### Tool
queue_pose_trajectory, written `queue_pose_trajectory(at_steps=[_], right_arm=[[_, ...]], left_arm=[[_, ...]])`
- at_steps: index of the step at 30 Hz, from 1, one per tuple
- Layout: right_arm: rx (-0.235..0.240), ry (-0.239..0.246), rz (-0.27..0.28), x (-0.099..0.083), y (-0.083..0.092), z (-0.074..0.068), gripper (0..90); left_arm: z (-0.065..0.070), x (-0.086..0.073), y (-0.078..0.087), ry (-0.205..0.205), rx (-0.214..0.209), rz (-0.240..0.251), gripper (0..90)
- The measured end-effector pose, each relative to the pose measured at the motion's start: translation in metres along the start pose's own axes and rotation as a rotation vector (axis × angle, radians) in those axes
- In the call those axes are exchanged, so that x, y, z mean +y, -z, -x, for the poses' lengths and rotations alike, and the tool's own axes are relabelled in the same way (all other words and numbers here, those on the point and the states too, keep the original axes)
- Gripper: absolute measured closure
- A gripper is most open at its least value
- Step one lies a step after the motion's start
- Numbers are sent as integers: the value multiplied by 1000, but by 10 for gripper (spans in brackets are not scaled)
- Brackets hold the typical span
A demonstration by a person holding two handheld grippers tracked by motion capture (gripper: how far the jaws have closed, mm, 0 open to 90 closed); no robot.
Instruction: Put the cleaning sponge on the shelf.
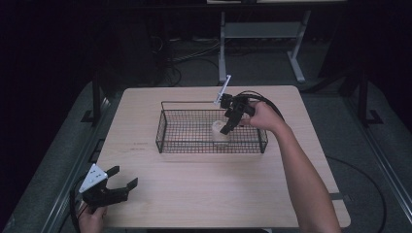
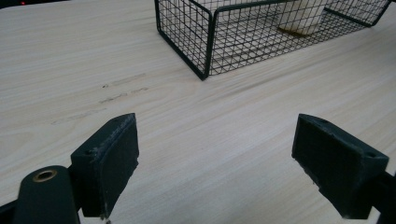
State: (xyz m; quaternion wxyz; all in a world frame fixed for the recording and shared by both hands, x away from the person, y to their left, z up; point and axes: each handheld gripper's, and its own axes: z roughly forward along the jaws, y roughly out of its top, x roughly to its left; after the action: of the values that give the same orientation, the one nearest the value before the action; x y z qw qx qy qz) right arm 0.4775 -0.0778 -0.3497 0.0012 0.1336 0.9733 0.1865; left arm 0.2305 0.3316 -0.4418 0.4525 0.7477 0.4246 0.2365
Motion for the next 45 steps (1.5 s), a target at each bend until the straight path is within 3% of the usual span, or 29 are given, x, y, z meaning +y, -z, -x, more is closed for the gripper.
queue_pose_trajectory(at_steps=[14, 45], right_arm=[[-6, 63, 26, 6, 20, -26, 184], [0, 40, 15, -20, 23, -47, 173]], left_arm=[[2, 1, 0, -8, 0, -2, 140], [2, 0, 0, -8, 2, -3, 140]])
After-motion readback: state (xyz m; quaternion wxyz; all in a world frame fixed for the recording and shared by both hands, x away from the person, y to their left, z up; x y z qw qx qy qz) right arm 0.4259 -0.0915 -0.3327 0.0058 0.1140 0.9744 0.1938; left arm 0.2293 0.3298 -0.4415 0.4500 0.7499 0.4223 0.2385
